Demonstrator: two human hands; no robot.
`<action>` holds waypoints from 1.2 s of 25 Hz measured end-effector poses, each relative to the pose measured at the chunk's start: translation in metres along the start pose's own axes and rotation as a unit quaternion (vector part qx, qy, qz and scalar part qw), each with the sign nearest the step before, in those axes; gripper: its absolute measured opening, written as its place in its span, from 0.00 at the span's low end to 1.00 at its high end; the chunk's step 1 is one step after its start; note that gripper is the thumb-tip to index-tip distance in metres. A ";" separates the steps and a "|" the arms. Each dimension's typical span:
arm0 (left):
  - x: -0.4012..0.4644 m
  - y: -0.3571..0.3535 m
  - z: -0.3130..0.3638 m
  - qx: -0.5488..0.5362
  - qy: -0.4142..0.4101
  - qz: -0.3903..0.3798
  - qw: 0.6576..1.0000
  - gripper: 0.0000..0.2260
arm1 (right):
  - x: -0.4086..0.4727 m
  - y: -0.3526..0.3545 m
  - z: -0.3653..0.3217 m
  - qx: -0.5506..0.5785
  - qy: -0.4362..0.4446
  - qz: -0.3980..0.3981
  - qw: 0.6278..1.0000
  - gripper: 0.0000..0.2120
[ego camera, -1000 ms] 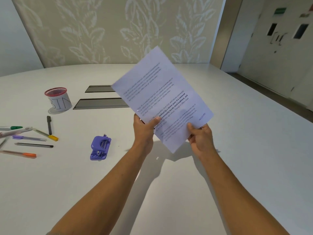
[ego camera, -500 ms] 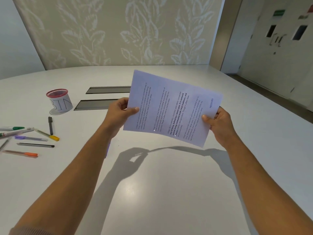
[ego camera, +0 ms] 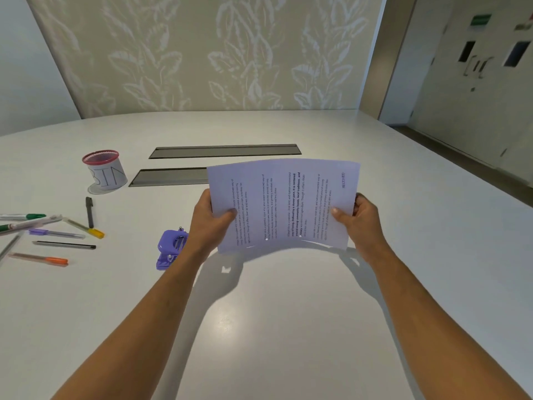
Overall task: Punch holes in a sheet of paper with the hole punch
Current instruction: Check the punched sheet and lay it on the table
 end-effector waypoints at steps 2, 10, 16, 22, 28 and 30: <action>-0.001 -0.002 -0.003 0.011 -0.006 0.010 1.000 0.17 | -0.003 -0.002 0.003 -0.012 0.000 0.000 1.000 0.14; -0.002 -0.006 -0.003 0.042 -0.013 0.025 0.999 0.16 | -0.003 0.000 0.003 -0.033 0.007 -0.014 0.999 0.15; 0.007 -0.006 0.000 0.050 -0.006 0.016 0.999 0.15 | -0.003 0.007 0.008 -0.011 -0.025 0.015 1.000 0.13; 0.024 0.004 0.002 -0.057 0.036 0.030 0.997 0.11 | -0.001 0.012 0.011 0.092 -0.079 0.004 0.993 0.13; 0.016 -0.032 -0.001 -0.328 0.127 -0.046 0.935 0.10 | -0.009 -0.002 0.022 0.215 -0.142 0.071 0.964 0.16; 0.008 -0.053 0.003 -0.352 0.134 -0.064 0.924 0.12 | -0.015 -0.014 0.026 0.243 -0.156 0.088 0.953 0.17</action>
Point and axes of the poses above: each hand's wrist, its own x-axis towards the middle knuckle, its own y-axis out of the back of the hand, z = x × y, the point moved 4 cm from there along x, towards the middle knuckle, and after that the axes turned 5 degrees about x, right-handed, at the moved point
